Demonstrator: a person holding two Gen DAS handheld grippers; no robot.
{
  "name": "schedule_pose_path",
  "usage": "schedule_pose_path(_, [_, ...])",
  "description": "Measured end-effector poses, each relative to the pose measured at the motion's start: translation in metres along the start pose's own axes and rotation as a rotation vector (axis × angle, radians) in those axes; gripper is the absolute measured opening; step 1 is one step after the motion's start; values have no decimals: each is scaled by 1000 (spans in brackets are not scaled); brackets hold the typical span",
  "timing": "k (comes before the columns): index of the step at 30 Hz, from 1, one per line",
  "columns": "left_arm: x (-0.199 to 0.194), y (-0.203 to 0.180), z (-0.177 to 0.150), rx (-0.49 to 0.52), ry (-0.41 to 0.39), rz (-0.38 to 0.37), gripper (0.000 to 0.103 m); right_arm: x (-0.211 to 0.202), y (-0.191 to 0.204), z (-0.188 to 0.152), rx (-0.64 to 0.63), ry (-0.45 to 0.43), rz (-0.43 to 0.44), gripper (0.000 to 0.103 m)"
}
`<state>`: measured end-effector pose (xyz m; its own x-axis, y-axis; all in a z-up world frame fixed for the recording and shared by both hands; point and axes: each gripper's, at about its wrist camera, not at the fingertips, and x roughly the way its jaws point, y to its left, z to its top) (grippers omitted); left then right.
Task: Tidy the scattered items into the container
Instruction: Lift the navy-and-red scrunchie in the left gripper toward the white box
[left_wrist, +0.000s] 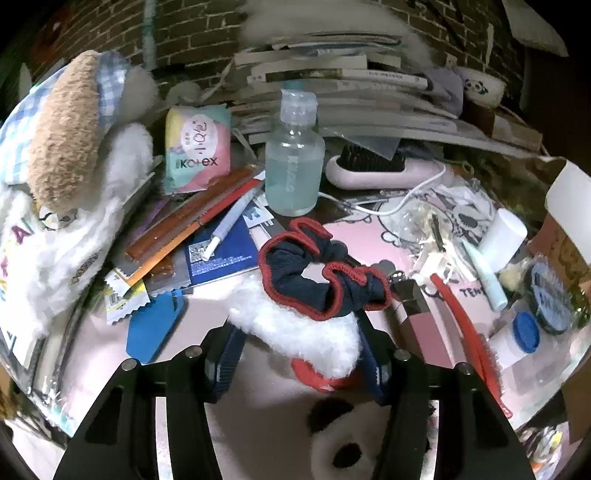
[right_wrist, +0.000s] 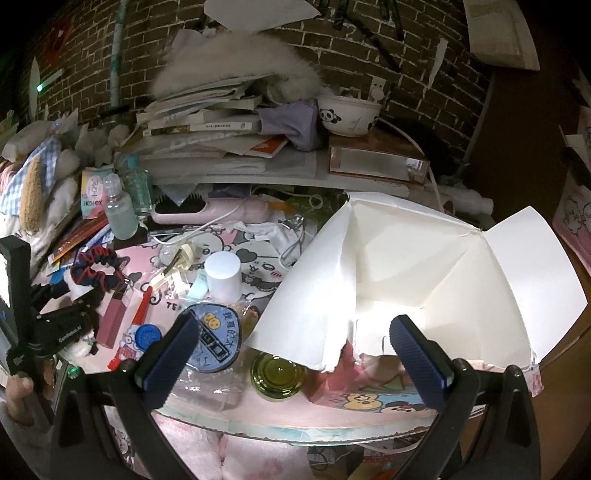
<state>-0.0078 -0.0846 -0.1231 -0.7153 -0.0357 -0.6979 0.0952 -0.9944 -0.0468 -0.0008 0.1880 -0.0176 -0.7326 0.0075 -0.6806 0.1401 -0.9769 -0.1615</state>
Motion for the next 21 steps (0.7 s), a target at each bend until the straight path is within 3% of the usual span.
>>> schedule_pose_path(7, [-10, -6, 5, 25, -20, 44, 49, 1, -3, 0, 3, -2, -2, 103])
schedule_pose_path(21, [-50, -34, 26, 87, -112, 12, 49, -4, -12, -2, 20, -14, -15, 103])
